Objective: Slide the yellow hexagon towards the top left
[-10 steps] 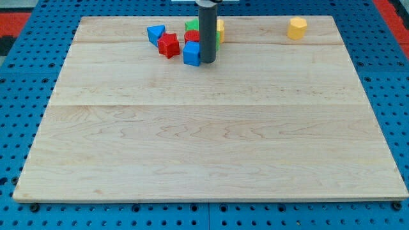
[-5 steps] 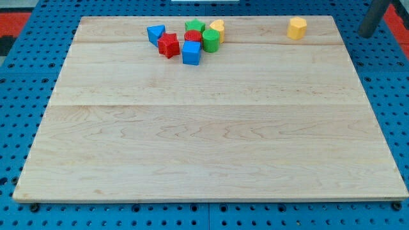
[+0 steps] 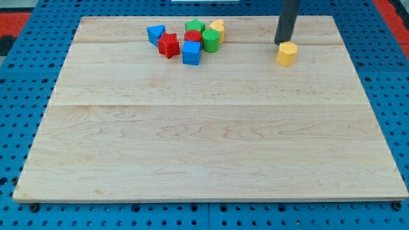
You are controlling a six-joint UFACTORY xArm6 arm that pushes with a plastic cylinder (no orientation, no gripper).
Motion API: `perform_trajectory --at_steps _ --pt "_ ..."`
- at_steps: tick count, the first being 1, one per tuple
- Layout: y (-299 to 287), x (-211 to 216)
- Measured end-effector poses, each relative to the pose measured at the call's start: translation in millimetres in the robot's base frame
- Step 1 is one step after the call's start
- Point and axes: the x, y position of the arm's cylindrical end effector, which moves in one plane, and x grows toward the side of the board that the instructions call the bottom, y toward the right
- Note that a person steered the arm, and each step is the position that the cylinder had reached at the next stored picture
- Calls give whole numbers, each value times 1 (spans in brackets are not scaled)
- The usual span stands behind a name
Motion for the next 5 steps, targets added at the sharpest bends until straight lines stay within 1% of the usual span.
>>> perform_trajectory --at_steps 3,4,5 --pt "35 94" --pt "60 115" --pt "22 135"
